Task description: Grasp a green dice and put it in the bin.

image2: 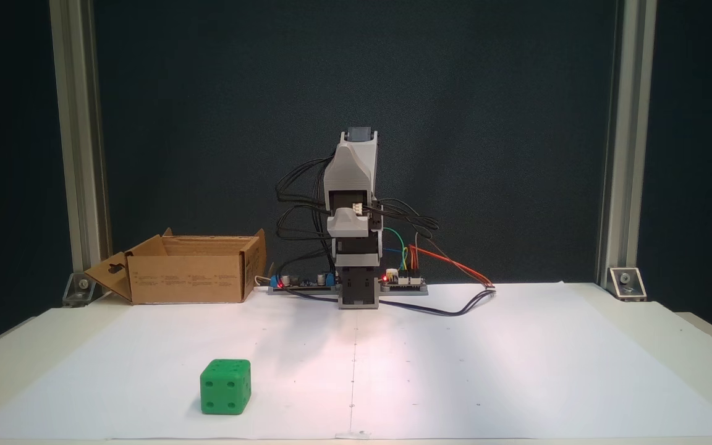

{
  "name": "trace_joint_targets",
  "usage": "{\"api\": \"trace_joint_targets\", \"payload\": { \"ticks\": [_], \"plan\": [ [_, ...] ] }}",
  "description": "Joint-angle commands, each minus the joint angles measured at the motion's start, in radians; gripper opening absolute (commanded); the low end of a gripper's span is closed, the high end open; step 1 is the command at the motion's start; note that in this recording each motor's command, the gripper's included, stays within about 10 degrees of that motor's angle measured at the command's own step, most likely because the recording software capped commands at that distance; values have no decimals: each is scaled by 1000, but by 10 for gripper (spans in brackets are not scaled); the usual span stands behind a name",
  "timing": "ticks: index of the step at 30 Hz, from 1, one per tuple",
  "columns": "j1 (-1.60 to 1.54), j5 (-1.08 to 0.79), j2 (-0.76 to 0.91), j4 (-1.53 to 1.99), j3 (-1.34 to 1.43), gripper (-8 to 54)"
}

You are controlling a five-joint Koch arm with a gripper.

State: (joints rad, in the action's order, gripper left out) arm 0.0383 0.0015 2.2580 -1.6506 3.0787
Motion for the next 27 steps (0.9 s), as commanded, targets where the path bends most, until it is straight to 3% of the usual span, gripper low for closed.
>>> {"api": "trace_joint_targets", "payload": {
  "ticks": [1,27],
  "plan": [
    [3,-23,107,-26,51,447],
    [0,-23,106,-11,51,447]
  ]
}}
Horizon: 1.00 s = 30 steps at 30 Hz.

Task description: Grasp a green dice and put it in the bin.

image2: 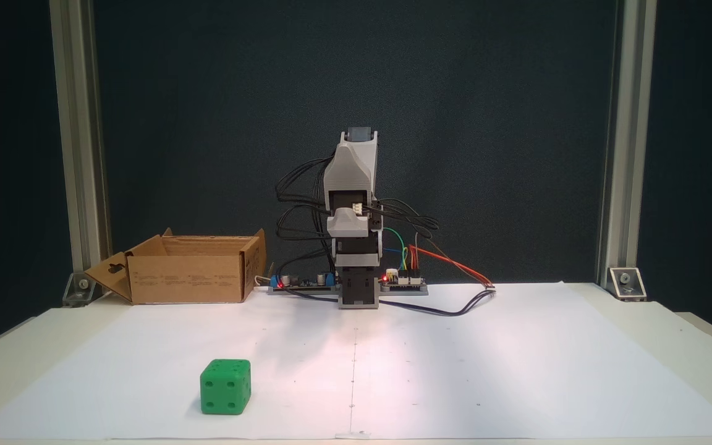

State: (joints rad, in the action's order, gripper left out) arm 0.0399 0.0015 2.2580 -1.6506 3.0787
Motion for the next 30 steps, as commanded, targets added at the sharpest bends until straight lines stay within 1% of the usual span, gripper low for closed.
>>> {"api": "trace_joint_targets", "payload": {
  "ticks": [1,17,30],
  "plan": [
    [-3,-23,107,-11,51,447],
    [3,-29,107,2,51,446],
    [3,-31,107,41,51,431]
  ]
}}
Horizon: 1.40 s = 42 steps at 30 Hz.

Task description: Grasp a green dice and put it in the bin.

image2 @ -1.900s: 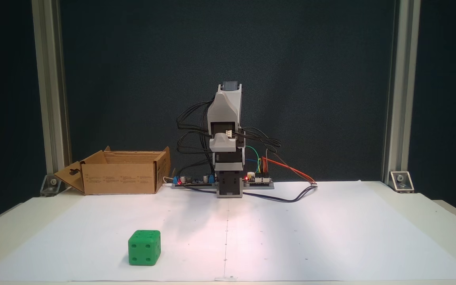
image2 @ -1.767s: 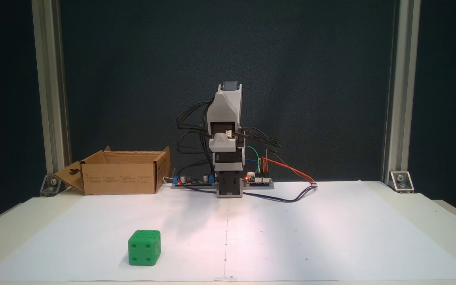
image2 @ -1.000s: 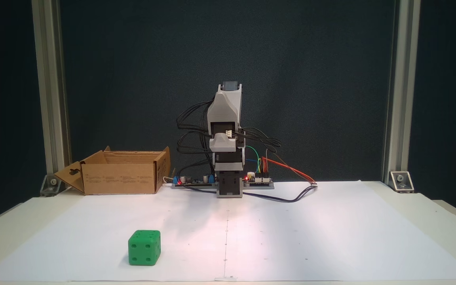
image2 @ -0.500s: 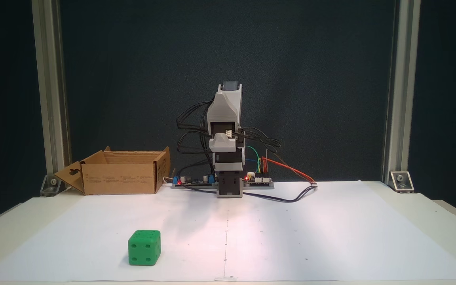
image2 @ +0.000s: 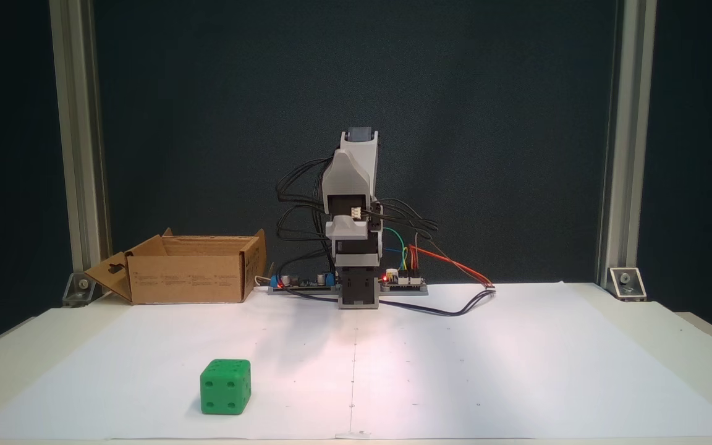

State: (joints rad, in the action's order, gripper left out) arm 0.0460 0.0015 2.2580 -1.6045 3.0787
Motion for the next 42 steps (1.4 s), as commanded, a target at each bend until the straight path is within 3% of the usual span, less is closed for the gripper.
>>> {"api": "trace_joint_targets", "payload": {
  "ticks": [1,15,38,42],
  "plan": [
    [-3,-31,107,-5,51,431],
    [0,-34,107,103,18,414],
    [270,-35,101,1736,-849,435],
    [270,-34,-48,1949,-1050,437]
  ]
}}
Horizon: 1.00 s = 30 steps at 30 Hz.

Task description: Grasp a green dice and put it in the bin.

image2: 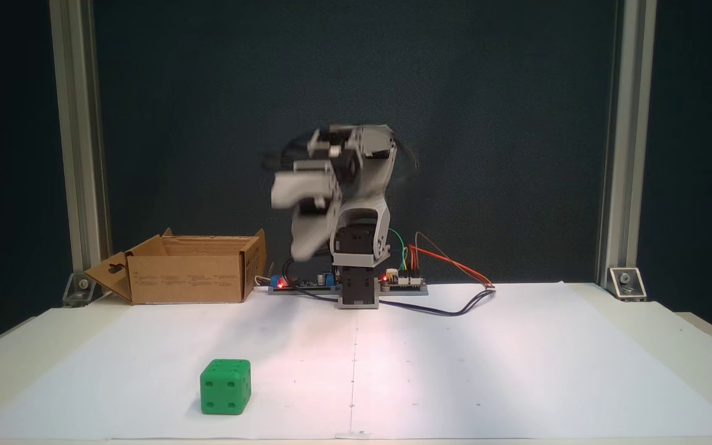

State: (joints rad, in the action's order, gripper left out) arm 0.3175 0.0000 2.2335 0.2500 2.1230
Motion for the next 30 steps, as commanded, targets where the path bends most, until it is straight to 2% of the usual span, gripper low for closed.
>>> {"api": "trace_joint_targets", "payload": {
  "ticks": [1,13,18,25,30],
  "plan": [
    [-2,-32,-60,161,-158,437],
    [95,-75,-699,908,-925,466],
    [100,-83,-821,1170,-1227,480],
    [100,-83,-922,1243,-1411,482],
    [97,-219,-1020,1246,-1571,482]
  ]
}}
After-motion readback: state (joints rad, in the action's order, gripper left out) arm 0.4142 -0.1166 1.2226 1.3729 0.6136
